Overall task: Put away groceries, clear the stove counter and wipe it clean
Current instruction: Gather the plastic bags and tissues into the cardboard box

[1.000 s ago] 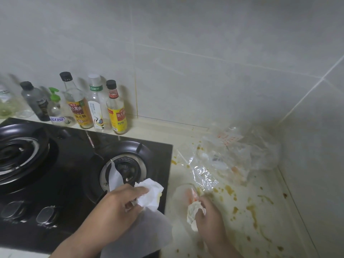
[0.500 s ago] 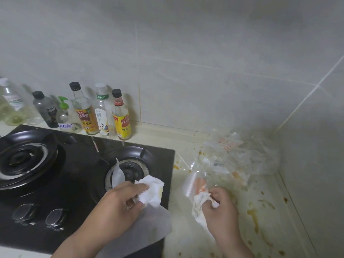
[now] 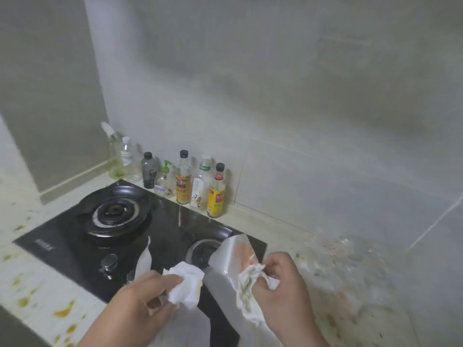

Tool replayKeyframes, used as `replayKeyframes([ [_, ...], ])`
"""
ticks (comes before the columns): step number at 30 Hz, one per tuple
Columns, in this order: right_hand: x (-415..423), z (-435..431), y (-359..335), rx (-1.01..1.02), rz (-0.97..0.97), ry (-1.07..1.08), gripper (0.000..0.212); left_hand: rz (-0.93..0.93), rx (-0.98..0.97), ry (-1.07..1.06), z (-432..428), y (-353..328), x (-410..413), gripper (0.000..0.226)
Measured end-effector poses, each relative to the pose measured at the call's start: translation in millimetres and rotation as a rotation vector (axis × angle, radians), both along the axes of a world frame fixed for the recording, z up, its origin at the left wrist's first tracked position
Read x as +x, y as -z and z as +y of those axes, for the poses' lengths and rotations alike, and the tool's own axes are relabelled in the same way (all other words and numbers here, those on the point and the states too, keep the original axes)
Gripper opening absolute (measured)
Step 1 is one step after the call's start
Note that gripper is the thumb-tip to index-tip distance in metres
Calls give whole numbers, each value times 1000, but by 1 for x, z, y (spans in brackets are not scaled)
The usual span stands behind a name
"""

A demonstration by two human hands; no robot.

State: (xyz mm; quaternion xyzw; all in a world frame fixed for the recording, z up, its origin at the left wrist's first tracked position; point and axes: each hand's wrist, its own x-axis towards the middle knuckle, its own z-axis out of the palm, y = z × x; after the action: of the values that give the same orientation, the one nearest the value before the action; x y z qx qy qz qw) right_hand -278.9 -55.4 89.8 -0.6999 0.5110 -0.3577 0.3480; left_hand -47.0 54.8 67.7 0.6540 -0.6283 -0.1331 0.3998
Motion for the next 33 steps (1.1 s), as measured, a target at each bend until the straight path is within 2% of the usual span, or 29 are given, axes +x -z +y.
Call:
replayKeyframes([
  [5,21,35,-17,-63,-77,-189,47,-67,31,-234,86,-20,-2,36],
  [9,42,76,-15,-36,-116,-361,49,-100,86,-464,161,-29,-8,41],
  [15,99,159,-4,20,-73,-613,45,-97,121,-730,277,-36,-1,39],
  [17,124,186,-2,15,-53,-696,39,-86,102,-830,314,-36,4,44],
  [20,168,226,-1,31,-13,-808,29,-14,102,-947,370,-32,17,36],
  [23,219,270,4,50,21,-894,21,14,111,-1074,425,-22,42,38],
  [29,332,370,14,66,91,-1019,18,84,120,-1262,531,-2,118,40],
  [33,400,422,19,79,138,-1053,13,101,121,-1290,589,5,174,41],
])
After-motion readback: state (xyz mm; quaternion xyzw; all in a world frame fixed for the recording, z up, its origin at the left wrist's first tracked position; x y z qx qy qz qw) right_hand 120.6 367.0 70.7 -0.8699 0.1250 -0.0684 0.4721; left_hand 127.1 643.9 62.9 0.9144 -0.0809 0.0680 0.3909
